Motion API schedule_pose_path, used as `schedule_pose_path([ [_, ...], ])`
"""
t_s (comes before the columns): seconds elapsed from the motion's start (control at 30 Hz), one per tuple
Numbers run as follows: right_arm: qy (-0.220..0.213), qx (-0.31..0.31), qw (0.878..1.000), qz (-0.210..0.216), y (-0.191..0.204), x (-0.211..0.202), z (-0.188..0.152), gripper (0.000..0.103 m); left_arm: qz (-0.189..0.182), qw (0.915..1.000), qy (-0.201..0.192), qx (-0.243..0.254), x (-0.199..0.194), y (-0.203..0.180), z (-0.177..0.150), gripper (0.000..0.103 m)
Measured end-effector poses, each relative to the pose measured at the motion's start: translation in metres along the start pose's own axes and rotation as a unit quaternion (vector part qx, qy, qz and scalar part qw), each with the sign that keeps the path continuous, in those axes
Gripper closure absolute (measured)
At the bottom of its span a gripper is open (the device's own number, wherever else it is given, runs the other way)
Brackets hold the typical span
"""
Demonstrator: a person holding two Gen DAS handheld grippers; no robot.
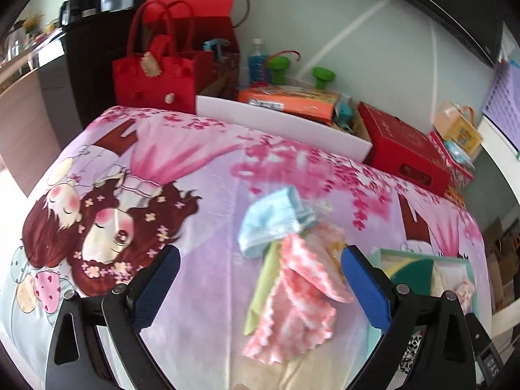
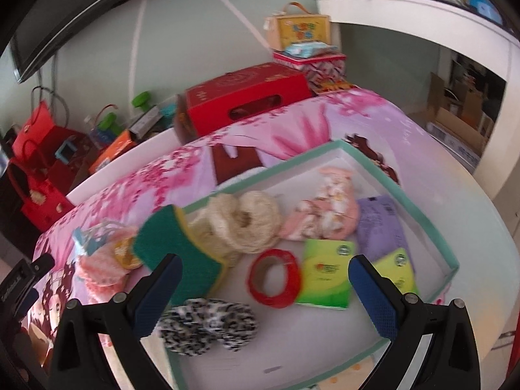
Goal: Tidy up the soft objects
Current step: 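Move both tools back from the tray toward the pile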
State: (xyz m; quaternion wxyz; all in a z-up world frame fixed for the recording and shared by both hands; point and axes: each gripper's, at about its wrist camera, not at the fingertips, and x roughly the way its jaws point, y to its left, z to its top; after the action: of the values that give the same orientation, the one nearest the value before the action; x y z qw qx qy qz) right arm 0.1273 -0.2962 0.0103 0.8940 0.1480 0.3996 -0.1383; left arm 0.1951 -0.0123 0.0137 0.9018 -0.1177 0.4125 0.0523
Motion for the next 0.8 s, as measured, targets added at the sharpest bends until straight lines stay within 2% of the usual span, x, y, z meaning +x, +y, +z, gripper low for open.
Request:
schedule_pose_path([
  [0.47, 0.017, -0.059, 0.996, 0.072, 0.065, 0.002, -0.014, 0.000, 0.043, 0.9974, 0.008, -0.058, 0.007, 0.058, 0.013, 0.004],
  [0.67, 0.019, -0.092, 0.990, 0.102, 0.098, 0.001, -0.021, 0.000, 0.027, 0.9971, 0.011, -0.071, 0.011, 0.067, 0.014, 0.004],
  [0.8, 0.029, -0.106, 0.987, 0.115, 0.116, 0.005, -0.024, 0.000, 0.029, 0.9977, 0.007, -0.061, 0.016, 0.066, 0.018, 0.004],
])
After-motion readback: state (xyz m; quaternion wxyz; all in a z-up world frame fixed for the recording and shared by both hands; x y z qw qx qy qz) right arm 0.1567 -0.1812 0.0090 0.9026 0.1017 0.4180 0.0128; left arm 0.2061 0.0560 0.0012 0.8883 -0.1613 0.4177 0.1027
